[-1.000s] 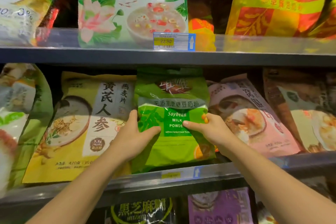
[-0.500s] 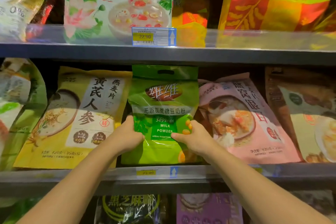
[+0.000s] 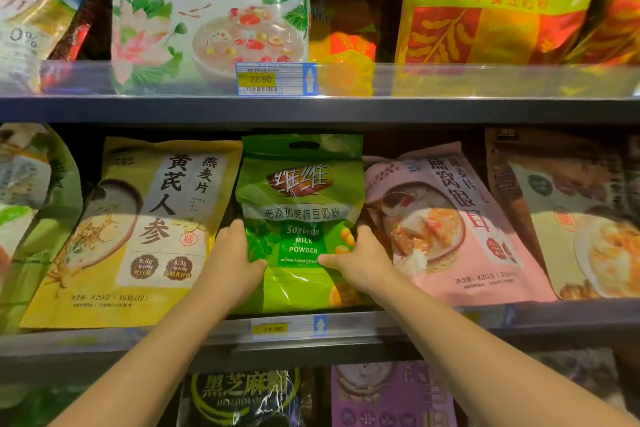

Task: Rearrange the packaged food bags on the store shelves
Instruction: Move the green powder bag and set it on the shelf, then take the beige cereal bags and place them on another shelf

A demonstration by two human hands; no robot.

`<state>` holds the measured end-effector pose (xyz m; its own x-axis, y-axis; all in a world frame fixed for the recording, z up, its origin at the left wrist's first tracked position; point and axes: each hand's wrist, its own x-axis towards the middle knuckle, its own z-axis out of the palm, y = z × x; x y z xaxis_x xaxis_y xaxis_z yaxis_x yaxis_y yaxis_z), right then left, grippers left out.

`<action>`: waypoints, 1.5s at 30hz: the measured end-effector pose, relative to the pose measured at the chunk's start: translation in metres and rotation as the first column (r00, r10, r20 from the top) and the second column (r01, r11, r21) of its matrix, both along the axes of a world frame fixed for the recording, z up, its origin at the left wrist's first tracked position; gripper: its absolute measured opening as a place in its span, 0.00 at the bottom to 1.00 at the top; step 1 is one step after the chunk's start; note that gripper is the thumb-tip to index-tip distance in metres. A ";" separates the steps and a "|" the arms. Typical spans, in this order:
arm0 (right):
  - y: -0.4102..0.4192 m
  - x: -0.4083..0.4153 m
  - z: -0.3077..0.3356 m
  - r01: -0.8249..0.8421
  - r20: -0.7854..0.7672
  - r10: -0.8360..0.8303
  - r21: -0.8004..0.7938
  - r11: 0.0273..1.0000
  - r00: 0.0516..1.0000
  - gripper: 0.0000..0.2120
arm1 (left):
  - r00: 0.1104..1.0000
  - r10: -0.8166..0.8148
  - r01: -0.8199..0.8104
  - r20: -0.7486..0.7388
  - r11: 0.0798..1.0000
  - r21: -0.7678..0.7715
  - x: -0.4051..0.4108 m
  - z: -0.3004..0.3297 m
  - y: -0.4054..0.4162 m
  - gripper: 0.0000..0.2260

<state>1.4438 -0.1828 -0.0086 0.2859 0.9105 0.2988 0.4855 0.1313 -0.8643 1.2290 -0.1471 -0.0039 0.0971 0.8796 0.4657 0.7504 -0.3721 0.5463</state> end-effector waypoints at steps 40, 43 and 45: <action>-0.182 0.375 0.036 0.341 0.265 -0.344 0.059 0.938 0.901 0.43 | 0.954 -0.186 0.219 -0.237 0.968 0.122 0.282 0.064 -0.140 0.34; -0.180 0.387 0.036 0.387 0.296 -0.378 0.029 0.922 0.877 0.45 | 0.948 -0.167 0.206 -0.272 0.971 0.119 0.293 0.068 -0.134 0.34; -0.178 0.392 0.036 0.421 0.329 -0.396 -0.007 0.907 0.857 0.45 | 0.938 -0.156 0.203 -0.310 0.971 0.128 0.299 0.069 -0.127 0.32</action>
